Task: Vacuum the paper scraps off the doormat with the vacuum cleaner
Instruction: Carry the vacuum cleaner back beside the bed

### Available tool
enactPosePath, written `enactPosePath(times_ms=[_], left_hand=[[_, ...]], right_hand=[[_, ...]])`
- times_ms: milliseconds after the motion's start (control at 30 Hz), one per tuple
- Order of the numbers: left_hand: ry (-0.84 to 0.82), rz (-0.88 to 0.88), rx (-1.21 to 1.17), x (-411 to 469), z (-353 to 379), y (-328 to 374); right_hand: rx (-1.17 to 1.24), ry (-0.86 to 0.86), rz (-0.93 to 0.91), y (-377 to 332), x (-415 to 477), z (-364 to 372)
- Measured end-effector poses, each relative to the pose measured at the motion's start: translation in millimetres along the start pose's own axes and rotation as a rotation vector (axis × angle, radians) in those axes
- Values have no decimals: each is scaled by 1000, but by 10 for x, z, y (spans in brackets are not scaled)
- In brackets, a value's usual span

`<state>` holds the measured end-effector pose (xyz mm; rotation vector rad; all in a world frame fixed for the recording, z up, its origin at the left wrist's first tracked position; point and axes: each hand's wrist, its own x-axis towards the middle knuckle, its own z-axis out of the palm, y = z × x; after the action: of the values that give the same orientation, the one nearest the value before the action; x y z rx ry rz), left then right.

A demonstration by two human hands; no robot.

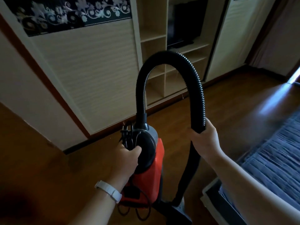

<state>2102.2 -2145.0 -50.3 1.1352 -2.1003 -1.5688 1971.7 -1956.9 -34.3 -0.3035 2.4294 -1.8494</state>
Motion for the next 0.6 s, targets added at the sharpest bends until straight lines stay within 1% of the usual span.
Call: enactPosePath(times_ms=[133,300,400,500,600], left_hand=[[16,-40,-2,504,459,327],[28,-12,69,1121,1010,769],[20,6,126,1422,1300,999],[-2,45,96,1710,1610,1285],[-72,106,66,1952,1947,1538]], right_hand=[[92,-31,3,89,824,-13],[143,-9,-3,173,1748,-301],[158,8,-3,204,2133,-496],[173,41,-2,267,2423,-694],[166,107,2,362,2707,-872]])
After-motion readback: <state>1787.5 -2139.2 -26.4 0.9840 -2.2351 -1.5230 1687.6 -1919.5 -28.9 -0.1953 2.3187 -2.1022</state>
